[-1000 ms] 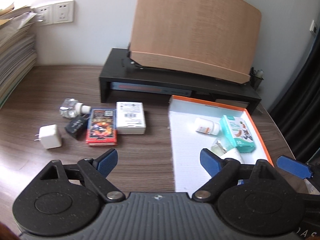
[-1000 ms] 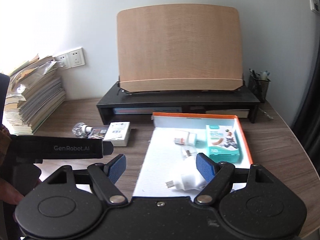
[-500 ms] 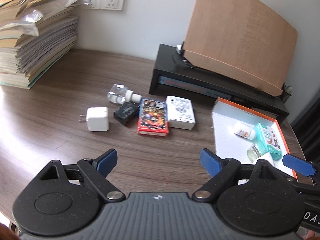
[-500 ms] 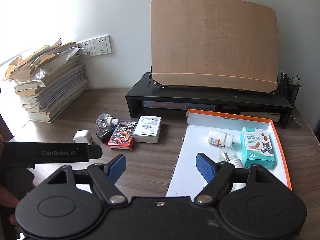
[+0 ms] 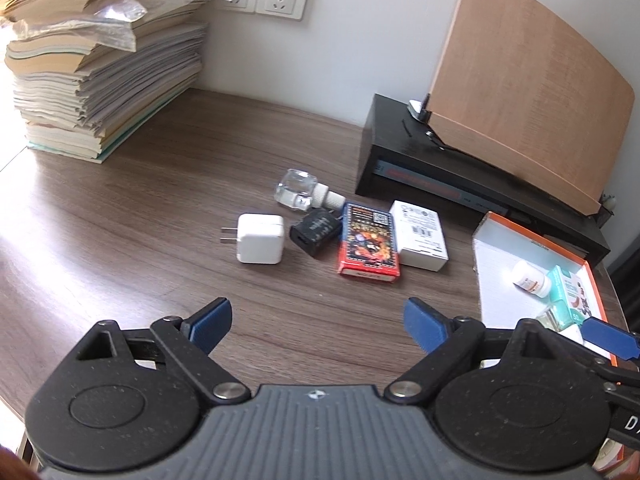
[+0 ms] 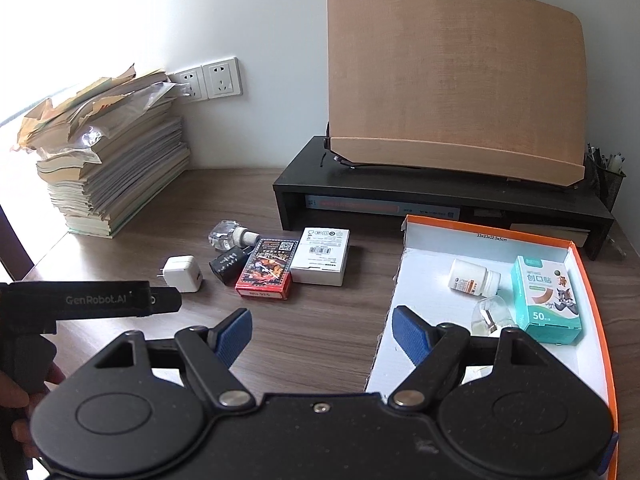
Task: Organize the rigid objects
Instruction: 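Move the left tool to the white charger plug while the right tool approaches the white box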
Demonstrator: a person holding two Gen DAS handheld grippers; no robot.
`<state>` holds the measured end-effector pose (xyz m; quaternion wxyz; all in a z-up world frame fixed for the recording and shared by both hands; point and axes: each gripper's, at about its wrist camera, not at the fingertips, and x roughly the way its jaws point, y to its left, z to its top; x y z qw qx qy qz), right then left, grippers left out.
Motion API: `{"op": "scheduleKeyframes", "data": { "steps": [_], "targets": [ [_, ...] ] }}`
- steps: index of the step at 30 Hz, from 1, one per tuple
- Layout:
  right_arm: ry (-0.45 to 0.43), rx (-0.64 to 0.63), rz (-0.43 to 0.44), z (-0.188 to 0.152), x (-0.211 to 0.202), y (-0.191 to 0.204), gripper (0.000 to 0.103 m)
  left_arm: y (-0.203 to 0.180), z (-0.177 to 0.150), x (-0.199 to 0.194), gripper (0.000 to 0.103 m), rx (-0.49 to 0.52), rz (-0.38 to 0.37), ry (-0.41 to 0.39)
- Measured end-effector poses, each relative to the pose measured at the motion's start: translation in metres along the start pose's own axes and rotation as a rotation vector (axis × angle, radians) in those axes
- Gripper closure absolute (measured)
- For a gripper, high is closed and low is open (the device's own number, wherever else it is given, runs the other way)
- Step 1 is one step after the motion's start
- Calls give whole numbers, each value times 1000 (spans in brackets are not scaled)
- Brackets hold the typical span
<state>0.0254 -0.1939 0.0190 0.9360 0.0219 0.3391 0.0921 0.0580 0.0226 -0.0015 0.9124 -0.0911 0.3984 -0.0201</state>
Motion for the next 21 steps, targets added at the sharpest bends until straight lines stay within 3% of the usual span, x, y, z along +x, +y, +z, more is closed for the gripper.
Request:
{"op": "scheduleKeyframes", "data": {
  "steps": [12, 21],
  "targets": [
    [11, 23, -14, 0, 11, 6, 12, 42, 11, 2, 7, -51, 71, -8],
    [15, 27, -40, 3, 19, 12, 12, 47, 16, 29, 4, -3, 70, 2]
  ]
}}
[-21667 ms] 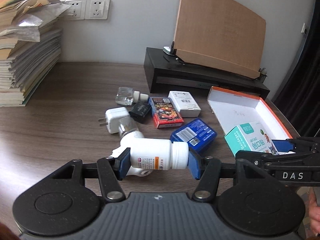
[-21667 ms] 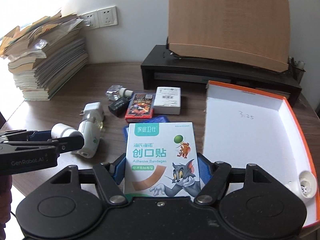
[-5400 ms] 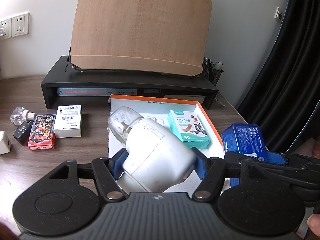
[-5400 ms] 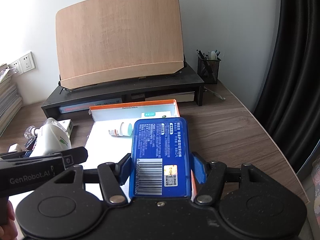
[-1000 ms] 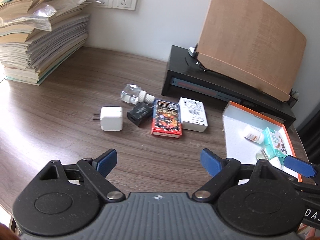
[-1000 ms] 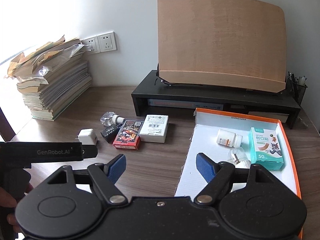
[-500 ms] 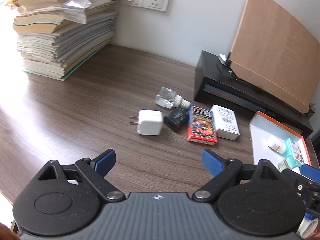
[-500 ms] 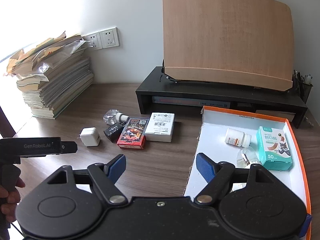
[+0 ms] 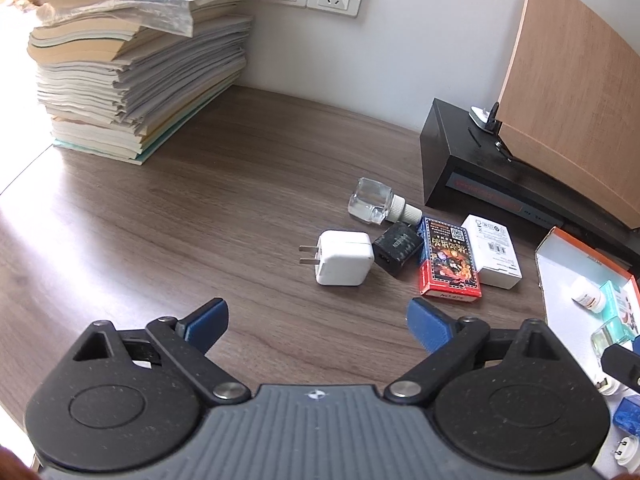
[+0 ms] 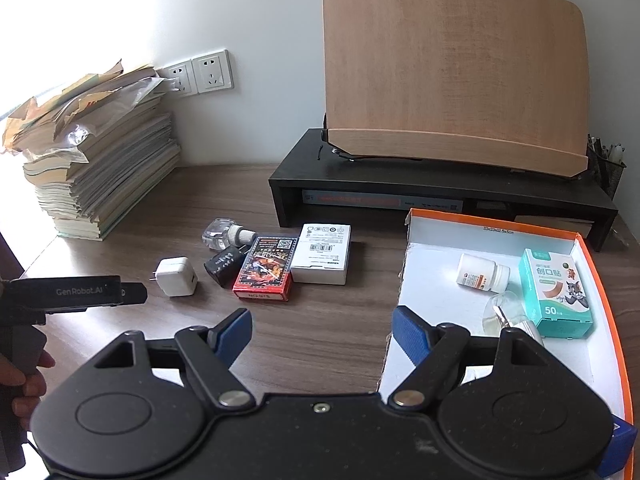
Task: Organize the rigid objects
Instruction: 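Move the left tool to the white charger plug while the right tool approaches the white box, then close the left tool on the white charger while the right tool grasps the white box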
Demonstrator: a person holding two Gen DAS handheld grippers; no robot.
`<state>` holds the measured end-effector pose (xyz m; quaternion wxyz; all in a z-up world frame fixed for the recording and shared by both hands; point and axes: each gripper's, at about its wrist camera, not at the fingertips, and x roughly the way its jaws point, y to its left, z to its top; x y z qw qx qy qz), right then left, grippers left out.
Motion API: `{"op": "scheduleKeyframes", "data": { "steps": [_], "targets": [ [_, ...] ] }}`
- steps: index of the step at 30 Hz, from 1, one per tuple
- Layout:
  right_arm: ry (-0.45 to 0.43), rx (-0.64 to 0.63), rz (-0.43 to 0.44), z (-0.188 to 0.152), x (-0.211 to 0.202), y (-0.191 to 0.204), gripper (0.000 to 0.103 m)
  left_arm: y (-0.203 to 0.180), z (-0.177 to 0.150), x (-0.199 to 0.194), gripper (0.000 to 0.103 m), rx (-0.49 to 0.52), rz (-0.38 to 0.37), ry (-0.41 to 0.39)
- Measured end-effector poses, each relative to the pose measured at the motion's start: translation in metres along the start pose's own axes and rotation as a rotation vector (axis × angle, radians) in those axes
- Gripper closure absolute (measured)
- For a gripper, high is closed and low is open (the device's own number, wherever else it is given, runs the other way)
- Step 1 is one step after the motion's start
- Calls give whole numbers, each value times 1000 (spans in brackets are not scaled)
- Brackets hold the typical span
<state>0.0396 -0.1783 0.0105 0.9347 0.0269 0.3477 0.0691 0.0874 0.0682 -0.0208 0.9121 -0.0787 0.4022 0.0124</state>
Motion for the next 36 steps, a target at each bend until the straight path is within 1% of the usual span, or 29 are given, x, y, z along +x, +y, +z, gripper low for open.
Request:
{"op": "scheduleKeyframes", "data": {
  "steps": [4, 7, 11, 16, 19, 20, 22, 24, 25, 31, 36],
  "targets": [
    [7, 5, -23, 1, 6, 1, 12, -4, 2, 18, 4, 27, -8, -17],
    [16, 8, -43, 2, 12, 2, 12, -6, 3, 33, 4, 43, 1, -35],
    [29, 9, -67, 3, 22, 4, 12, -6, 3, 53, 4, 43, 7, -44],
    [44, 18, -85, 5, 36, 8, 12, -9, 3, 68, 5, 47, 19, -67],
    [43, 17, -86, 8, 44, 12, 12, -12, 2, 74, 14, 61, 33, -88],
    [45, 15, -86, 9, 47, 13, 12, -13, 2, 76, 19, 63, 30, -90],
    [50, 12, -90, 11, 53, 16, 12, -14, 1, 78, 23, 68, 29, -100],
    [49, 13, -90, 14, 58, 18, 12, -15, 0, 79, 41, 81, 12, -119],
    [49, 16, -88, 15, 60, 19, 12, -16, 0, 80, 43, 89, 7, -125],
    [64, 46, -71, 25, 80, 19, 12, -11, -2, 77, 43, 90, -42, -128],
    [88, 87, -58, 38, 109, 16, 12, -1, -3, 66, 43, 73, -77, -131]
  ]
}}
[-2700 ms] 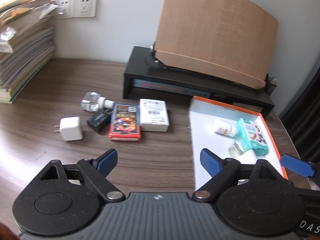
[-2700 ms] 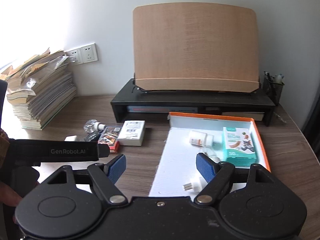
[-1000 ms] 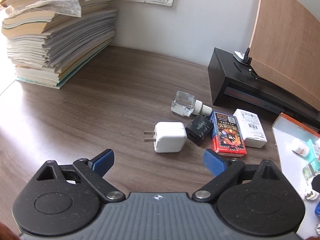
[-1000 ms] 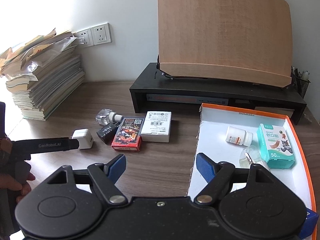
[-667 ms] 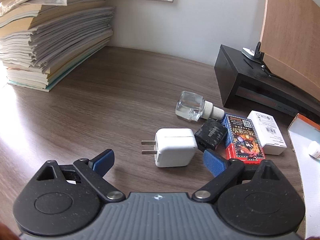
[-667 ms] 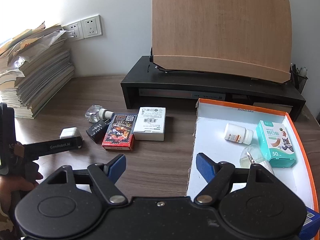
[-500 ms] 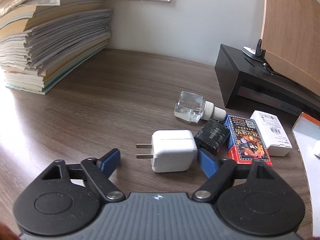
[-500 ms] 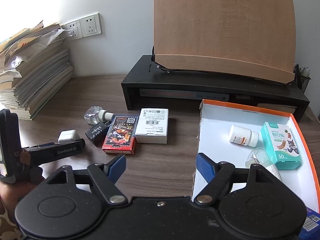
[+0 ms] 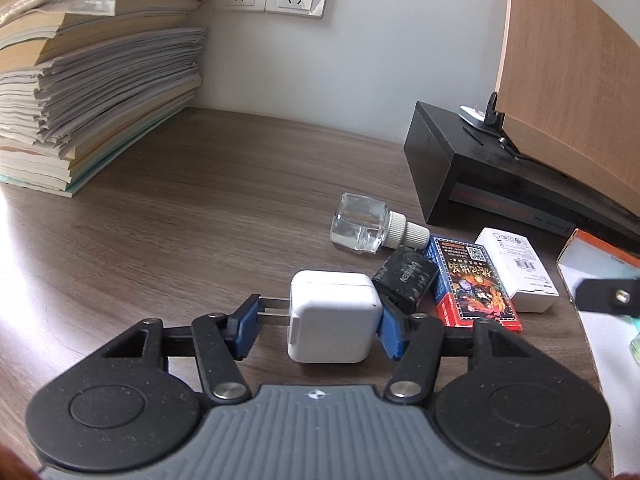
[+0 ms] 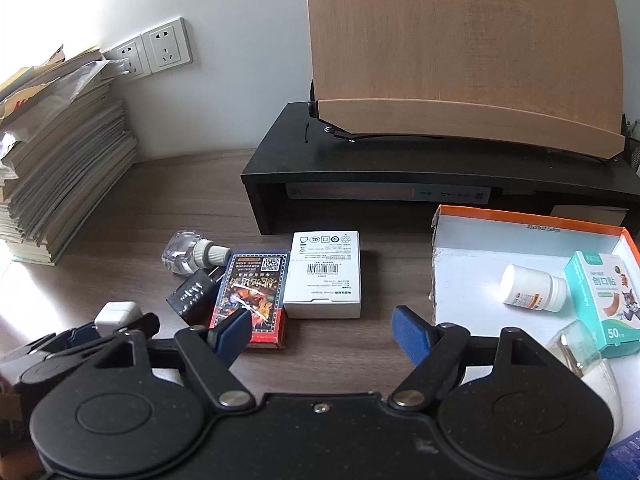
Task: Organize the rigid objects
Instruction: 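Close the left tool on the white charger while the right tool grasps the white box, then carry the charger and white box toward the tray with both tools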
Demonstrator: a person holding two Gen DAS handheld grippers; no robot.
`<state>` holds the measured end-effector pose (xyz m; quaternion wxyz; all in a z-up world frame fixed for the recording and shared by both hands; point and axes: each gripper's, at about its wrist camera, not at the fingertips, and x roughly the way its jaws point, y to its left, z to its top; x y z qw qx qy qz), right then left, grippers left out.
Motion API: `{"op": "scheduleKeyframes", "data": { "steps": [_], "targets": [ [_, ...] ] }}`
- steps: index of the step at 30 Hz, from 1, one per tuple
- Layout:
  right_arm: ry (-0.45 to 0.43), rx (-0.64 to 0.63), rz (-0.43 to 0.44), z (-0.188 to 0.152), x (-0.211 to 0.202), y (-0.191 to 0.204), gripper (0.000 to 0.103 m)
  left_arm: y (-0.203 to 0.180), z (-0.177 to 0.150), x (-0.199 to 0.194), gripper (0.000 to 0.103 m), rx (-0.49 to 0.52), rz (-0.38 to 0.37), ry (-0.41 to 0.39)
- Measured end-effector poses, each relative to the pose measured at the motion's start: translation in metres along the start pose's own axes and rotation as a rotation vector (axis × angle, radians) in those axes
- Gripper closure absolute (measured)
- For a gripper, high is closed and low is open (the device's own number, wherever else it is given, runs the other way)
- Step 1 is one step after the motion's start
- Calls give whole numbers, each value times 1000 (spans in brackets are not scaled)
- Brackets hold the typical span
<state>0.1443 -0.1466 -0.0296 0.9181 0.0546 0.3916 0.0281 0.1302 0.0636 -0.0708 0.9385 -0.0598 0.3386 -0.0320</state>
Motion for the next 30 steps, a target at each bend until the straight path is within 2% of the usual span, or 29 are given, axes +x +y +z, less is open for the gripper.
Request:
{"op": "scheduleKeyframes", "data": {
  "steps": [10, 13, 17, 26, 30],
  "targets": [
    [92, 50, 1, 28, 63, -7, 13, 9, 0, -22, 43, -13, -50, 0],
    [117, 59, -17, 29, 75, -10, 20, 9, 0, -25, 43, -12, -58, 0],
    [88, 61, 4, 30, 78, -11, 31, 7, 1, -27, 43, -19, -69, 1],
    [111, -38, 15, 33, 75, -4, 32, -6, 0, -36, 43, -11, -92, -2],
    [105, 13, -5, 29, 66, -12, 33, -11, 0, -44, 43, 5, -95, -10]
  ]
}}
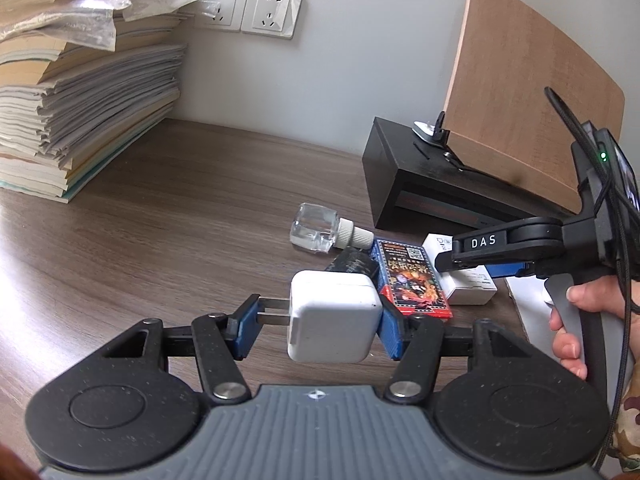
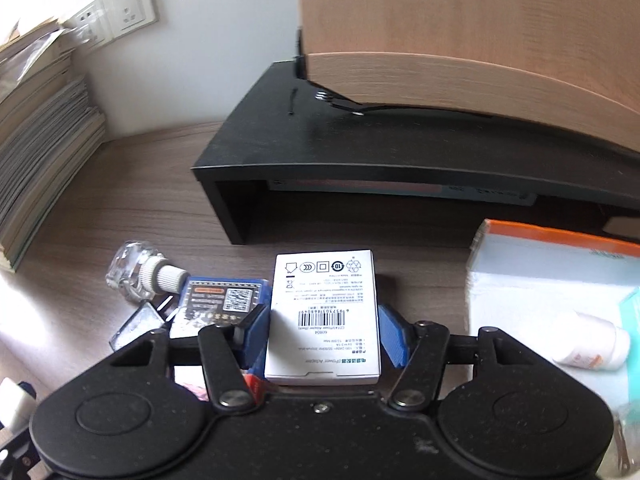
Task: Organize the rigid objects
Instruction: 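Carry the charger and white box toward the tray with both tools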
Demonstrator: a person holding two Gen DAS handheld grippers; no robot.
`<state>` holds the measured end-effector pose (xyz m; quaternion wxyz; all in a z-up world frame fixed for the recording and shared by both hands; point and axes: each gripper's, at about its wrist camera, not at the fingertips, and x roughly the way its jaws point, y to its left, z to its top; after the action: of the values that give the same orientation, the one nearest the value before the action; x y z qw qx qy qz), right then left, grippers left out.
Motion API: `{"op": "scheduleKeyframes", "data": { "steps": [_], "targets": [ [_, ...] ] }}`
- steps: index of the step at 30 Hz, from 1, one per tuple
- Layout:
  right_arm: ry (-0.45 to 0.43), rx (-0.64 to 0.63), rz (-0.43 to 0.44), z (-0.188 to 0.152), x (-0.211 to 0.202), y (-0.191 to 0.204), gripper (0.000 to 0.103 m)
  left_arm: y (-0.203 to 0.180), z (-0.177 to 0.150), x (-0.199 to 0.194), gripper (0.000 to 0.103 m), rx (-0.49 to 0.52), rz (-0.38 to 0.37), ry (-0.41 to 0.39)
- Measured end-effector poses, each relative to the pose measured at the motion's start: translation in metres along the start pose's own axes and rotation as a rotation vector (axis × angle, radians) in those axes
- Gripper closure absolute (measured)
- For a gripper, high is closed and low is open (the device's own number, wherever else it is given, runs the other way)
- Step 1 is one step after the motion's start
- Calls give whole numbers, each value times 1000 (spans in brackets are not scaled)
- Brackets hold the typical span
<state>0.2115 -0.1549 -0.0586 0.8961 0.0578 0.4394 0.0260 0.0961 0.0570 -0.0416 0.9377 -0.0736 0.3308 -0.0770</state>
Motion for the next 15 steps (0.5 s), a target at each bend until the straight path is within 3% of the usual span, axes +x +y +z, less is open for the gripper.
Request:
{"op": "scheduleKeyframes", "data": {
  "steps": [9, 15],
  "targets": [
    [-96, 24, 81, -27, -71, -10, 33, -15, -3, -21, 43, 14, -9, -11],
    [-131, 23, 58, -53, -120, -22, 32, -41, -5, -36, 43, 37, -50, -20]
  ]
}}
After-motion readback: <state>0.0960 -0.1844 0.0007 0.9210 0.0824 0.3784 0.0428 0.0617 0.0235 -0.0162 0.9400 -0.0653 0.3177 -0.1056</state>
